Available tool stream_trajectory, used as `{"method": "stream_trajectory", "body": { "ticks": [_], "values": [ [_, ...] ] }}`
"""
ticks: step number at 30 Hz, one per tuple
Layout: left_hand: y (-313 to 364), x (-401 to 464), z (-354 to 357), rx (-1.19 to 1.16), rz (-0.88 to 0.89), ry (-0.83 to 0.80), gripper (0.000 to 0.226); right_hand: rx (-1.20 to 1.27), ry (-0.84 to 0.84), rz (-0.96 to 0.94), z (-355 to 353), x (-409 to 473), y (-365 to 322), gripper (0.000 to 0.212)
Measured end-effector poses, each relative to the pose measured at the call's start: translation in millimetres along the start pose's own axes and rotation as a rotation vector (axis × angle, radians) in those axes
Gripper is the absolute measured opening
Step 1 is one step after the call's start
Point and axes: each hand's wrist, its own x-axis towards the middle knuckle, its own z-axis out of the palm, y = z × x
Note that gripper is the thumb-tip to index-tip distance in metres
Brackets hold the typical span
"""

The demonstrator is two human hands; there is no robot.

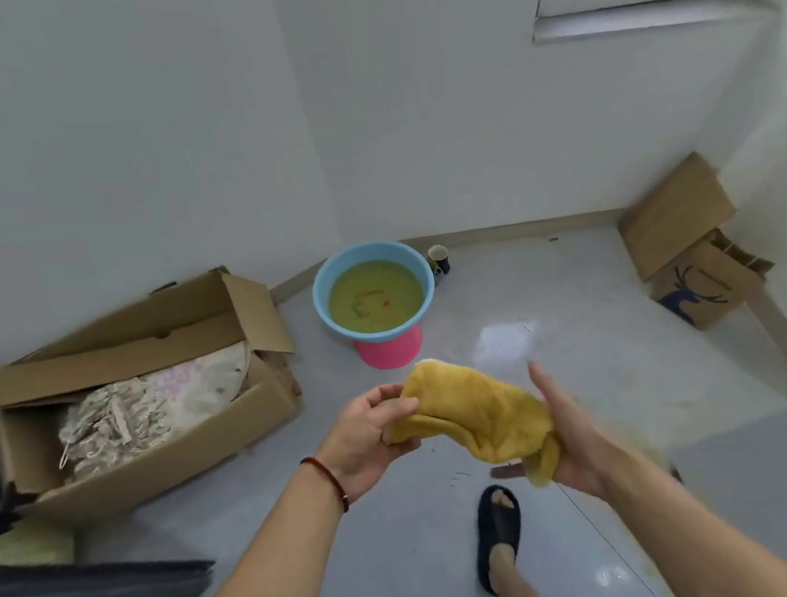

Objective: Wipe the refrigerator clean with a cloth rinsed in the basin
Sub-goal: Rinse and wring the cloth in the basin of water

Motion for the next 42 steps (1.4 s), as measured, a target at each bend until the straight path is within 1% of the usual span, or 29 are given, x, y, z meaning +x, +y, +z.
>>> {"method": "stream_trajectory", "body": {
  "ticks": [1, 2, 4, 6, 7, 9, 11, 13, 15, 17, 18, 20, 22, 23, 24, 26, 28, 30, 31, 34, 36, 38, 39, 40, 42],
  "values": [
    [10.0, 18.8, -4.3, 0.061, 0.005, 0.060, 0.036, -0.022, -0.015, 0.057, 10.0, 33.1, -7.5, 0.063],
    [19.8, 29.4, -6.7, 0.099, 0.008, 0.117, 0.042, -0.060, 0.002, 0.046, 20.0, 60.2, -15.6, 0.055],
    [46.5, 56.1, -14.5, 0.093, -0.005, 0.294, 0.051, -0.249, 0.060, -0.008, 29.2, 114.6, -51.1, 0.035],
    [66.3, 63.2, -21.2, 0.071, -0.001, 0.379, 0.059, -0.382, 0.033, -0.082, 32.7, 141.7, -82.6, 0.023],
    [85.2, 74.3, -29.5, 0.053, 0.012, 0.419, 0.063, -0.419, 0.007, -0.080, 38.1, 165.1, -109.4, 0.024],
    [107.0, 91.9, -44.4, 0.028, 0.034, 0.487, 0.067, -0.464, -0.024, -0.078, 43.1, 192.4, -147.7, 0.037],
    [130.3, 109.0, -55.1, 0.005, 0.019, 0.538, 0.062, -0.521, -0.062, -0.093, 47.1, 214.9, -178.8, 0.046],
    [155.7, 150.0, -76.3, -0.095, -0.036, 0.543, 0.054, -0.469, -0.102, -0.057, 56.0, 252.9, -210.1, 0.042],
    [176.5, 181.3, -86.3, -0.143, -0.058, 0.528, 0.036, -0.399, -0.067, -0.045, 61.1, 278.6, -229.6, 0.034],
    [191.9, 226.9, -105.2, -0.061, -0.061, 0.526, 0.016, -0.371, -0.022, -0.070, 61.6, 315.2, -246.3, 0.039],
    [194.9, 245.5, -113.2, 0.007, -0.057, 0.503, 0.013, -0.390, 0.008, -0.087, 62.0, 327.4, -249.9, 0.040],
    [206.8, 288.2, -130.7, 0.189, -0.096, 0.436, 0.014, -0.548, 0.113, -0.150, 64.9, 362.2, -259.1, 0.042],
    [216.0, 314.5, -140.1, 0.406, -0.129, 0.375, 0.011, -0.767, 0.217, -0.192, 69.2, 385.4, -261.0, 0.056],
    [224.8, 335.1, -146.5, 0.467, -0.142, 0.383, 0.007, -0.899, 0.253, -0.189, 71.2, 407.1, -265.0, 0.058],
    [230.0, 352.9, -152.3, 0.500, -0.145, 0.403, 0.006, -1.029, 0.291, -0.154, 70.7, 428.0, -267.5, 0.056],
    [236.7, 381.6, -161.3, 0.547, -0.153, 0.448, 0.016, -1.204, 0.370, -0.063, 65.2, 467.6, -267.6, 0.046],
    [232.2, 410.7, -169.9, 0.568, -0.185, 0.477, 0.035, -1.238, 0.373, 0.000, 56.6, 504.2, -266.2, 0.043],
    [216.7, 462.9, -179.8, 0.552, -0.207, 0.501, 0.055, -1.278, 0.335, 0.007, 35.4, 569.3, -257.3, 0.046],
    [209.8, 485.6, -183.0, 0.537, -0.194, 0.509, 0.058, -1.303, 0.319, -0.018, 28.5, 595.5, -255.0, 0.045],
    [171.3, 564.9, -197.3, 0.471, -0.213, 0.589, 0.055, -1.351, 0.277, -0.097, -0.1, 683.3, -231.1, 0.039],
    [123.2, 639.7, -216.4, 0.443, -0.248, 0.645, 0.053, -1.388, 0.232, -0.098, -32.5, 757.0, -192.2, 0.043],
    [91.8, 693.1, -227.1, 0.455, -0.296, 0.629, 0.042, -1.423, 0.210, -0.060, -51.4, 806.5, -159.8, 0.052],
    [72.6, 719.5, -233.5, 0.482, -0.337, 0.622, 0.039, -1.454, 0.215, -0.036, -56.2, 826.4, -140.0, 0.053],
    [57.9, 740.7, -239.1, 0.488, -0.405, 0.636, 0.047, -1.506, 0.217, -0.010, -57.3, 842.1, -122.1, 0.051],
    [34.5, 775.2, -243.6, 0.403, -0.536, 0.704, 0.062, -1.550, 0.228, 0.080, -55.0, 868.3, -87.9, 0.049]
  ]
}}
